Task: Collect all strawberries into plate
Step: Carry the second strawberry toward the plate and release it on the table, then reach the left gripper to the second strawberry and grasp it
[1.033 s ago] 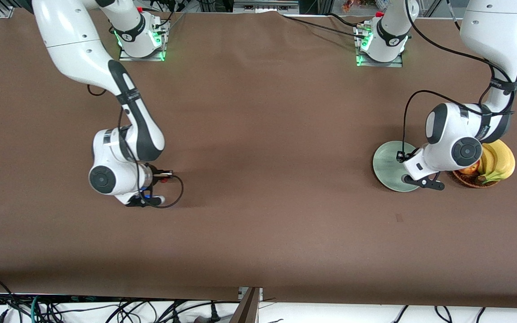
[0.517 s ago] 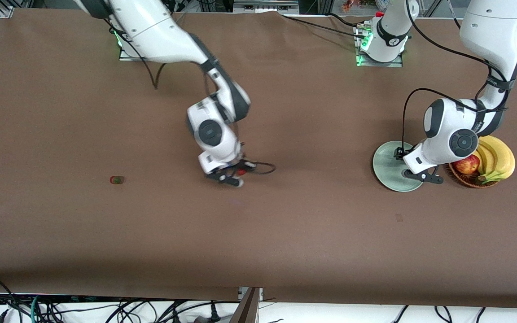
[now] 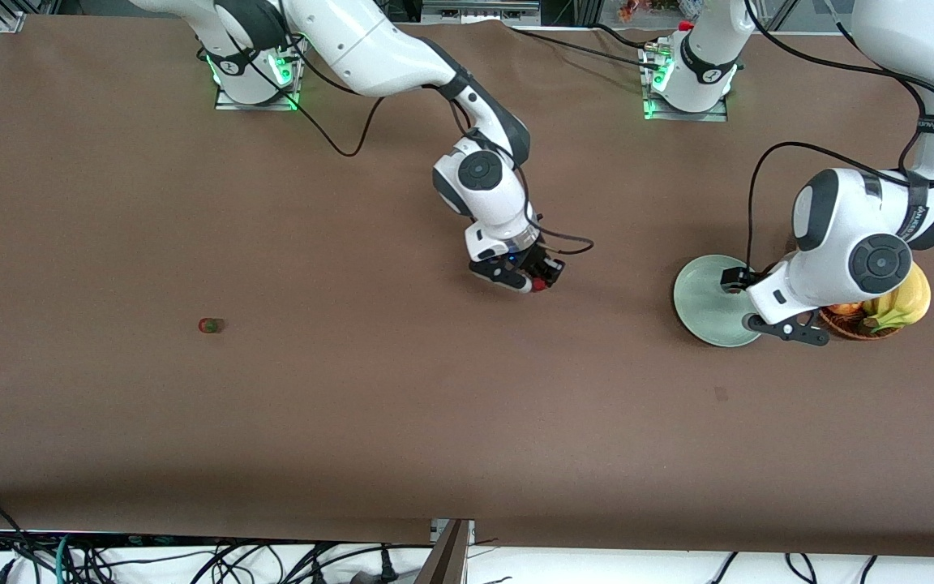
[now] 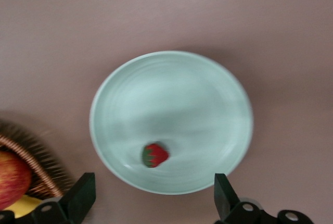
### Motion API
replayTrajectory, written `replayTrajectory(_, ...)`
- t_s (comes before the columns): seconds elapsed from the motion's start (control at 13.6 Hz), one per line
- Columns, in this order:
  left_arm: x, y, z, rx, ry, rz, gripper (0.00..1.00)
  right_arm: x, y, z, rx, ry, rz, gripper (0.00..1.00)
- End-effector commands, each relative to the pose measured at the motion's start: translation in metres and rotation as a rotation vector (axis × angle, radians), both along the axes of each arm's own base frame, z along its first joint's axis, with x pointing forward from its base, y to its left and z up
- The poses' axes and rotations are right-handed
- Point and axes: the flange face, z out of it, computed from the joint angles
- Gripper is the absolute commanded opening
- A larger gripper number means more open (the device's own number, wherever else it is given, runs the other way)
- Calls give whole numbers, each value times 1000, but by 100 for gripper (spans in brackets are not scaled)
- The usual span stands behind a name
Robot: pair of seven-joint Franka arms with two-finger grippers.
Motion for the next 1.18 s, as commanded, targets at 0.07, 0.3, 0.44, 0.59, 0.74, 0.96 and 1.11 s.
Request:
replayTrajectory(0.07,2,-32,-38,-60,38,45,100,4,9,-5,28,-40,0,100)
replayTrajectory(0.3,1,-34,-40,-62,40,45,100,39,-19,19,-60,21,8,100)
replayTrajectory(0.44,1,-43,-41,-82,44,66,100,76,-55,69,-154,65,148,100)
replayTrajectory(0.59,0,-62,-38,-96,44,120,100,118,-114,115,-203,118,236,100)
replayTrajectory(0.74,-2,-98,-34,-82,22,202,100,148,-175,146,-255,169,325,100)
replayTrajectory(0.96,-12,-172,-38,-45,-37,375,100,178,-263,177,-308,245,460,100)
replayTrajectory(1.11,-27,-238,-52,-45,-86,547,100,196,-324,175,-350,301,520,100)
